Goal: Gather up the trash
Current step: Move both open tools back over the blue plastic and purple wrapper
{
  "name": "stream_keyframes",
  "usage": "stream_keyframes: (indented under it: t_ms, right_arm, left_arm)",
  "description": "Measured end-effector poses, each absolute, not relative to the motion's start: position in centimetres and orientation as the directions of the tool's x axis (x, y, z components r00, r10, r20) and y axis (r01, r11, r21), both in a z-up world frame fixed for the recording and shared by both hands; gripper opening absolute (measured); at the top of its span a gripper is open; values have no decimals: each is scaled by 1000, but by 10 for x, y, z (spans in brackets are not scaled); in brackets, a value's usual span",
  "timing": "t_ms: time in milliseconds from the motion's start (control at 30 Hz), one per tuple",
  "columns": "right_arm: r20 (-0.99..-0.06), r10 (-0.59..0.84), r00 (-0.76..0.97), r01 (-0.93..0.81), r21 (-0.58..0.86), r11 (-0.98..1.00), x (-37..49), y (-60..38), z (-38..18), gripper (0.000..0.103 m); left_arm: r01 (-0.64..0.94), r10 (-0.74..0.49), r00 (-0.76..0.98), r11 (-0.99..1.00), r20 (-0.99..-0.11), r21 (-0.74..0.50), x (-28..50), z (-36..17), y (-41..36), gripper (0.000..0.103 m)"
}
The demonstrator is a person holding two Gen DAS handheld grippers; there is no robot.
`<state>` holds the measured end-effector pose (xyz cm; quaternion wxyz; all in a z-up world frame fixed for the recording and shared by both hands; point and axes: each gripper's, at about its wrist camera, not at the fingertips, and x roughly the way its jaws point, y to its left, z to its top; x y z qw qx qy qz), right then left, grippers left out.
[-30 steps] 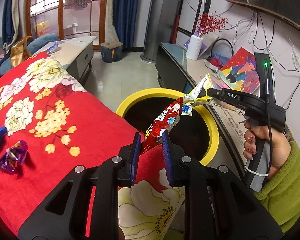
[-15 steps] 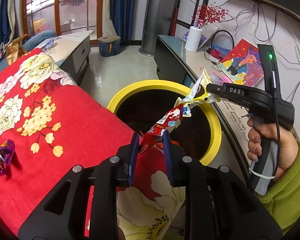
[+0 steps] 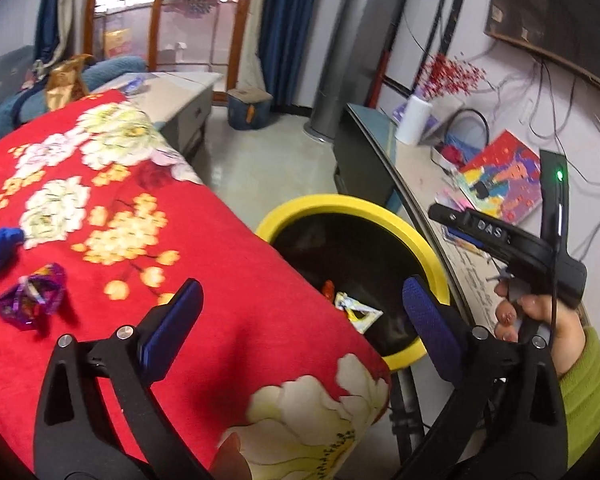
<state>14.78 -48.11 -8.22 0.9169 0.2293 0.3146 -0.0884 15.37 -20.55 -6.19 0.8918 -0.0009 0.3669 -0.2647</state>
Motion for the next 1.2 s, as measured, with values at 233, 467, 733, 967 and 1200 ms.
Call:
stream_keyframes:
  t_ms: [233, 467, 733, 967, 1200]
  right_arm:
    - [-595, 20, 803, 243, 359, 901, 149, -455, -69, 52]
    - [-584, 72, 809, 171, 350, 921, 152, -422, -58, 52]
    - [-575, 141, 806, 83, 344, 935, 155, -384, -48, 55]
    - [-575, 196, 794, 9, 333, 943, 157, -347, -43, 56]
    - [-584, 250, 772, -67, 316, 946, 161, -309, -42, 56]
  left_arm:
    - [410, -431, 654, 893, -622, -187, 151, -51, -177, 92]
    - [365, -407, 692, 910, -596, -197, 147, -41, -151, 92]
    - [304, -356, 743, 934, -567, -188, 145, -33, -120, 92]
    - [229, -282, 788, 959, -547, -165, 147, -31, -87, 92]
    - [151, -233, 808, 970, -541, -192, 152, -32, -51, 92]
